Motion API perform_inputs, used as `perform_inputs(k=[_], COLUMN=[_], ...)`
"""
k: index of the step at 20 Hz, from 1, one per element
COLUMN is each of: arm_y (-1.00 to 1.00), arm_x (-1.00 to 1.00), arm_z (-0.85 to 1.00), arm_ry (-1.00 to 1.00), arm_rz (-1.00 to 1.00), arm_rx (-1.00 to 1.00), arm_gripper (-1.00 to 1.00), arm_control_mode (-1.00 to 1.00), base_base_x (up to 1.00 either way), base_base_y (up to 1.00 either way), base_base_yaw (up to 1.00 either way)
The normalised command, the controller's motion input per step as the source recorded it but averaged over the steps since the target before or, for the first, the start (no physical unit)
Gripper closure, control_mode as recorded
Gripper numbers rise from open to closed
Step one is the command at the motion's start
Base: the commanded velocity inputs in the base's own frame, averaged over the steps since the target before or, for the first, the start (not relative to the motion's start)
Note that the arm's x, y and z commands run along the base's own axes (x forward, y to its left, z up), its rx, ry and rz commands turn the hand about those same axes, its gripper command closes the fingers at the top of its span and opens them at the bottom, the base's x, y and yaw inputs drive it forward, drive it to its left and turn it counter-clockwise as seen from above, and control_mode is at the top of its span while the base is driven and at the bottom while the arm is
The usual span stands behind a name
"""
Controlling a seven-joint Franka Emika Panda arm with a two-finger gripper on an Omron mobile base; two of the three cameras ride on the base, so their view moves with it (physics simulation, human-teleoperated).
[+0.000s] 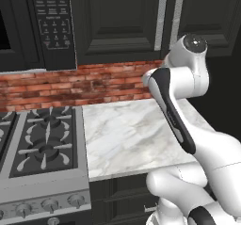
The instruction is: Open the cabinet, pick the kettle from the cabinet, and place it in the sink.
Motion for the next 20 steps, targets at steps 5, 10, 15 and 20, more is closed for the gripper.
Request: perform_inputs(k=[5,10,15,20], arm_y=[-0.01,-0.04,-0.04,-0.04], arm_x=[0.04,0.1,0.13,0.16], arm_z=[0.33,0.19,0.11,0.18], arm_ry=[-0.02,-0.09,-0.16,-0.22], arm_rz=[-0.01,-0.02,-0.02,-0.01], arm_rx=[0.0,0.0,0.01,0.06], arm_gripper=[-1.0,-1.0,-1.0,-1.0], arm_control_mode=[-1.0,-1.0,-1.0,-1.0], base_base_x=[0.0,0.0,0.0,0.0], base_base_y=[0.0,0.0,0.0,0.0], base_base_yaw=[0.0,0.0,0.0,0.0])
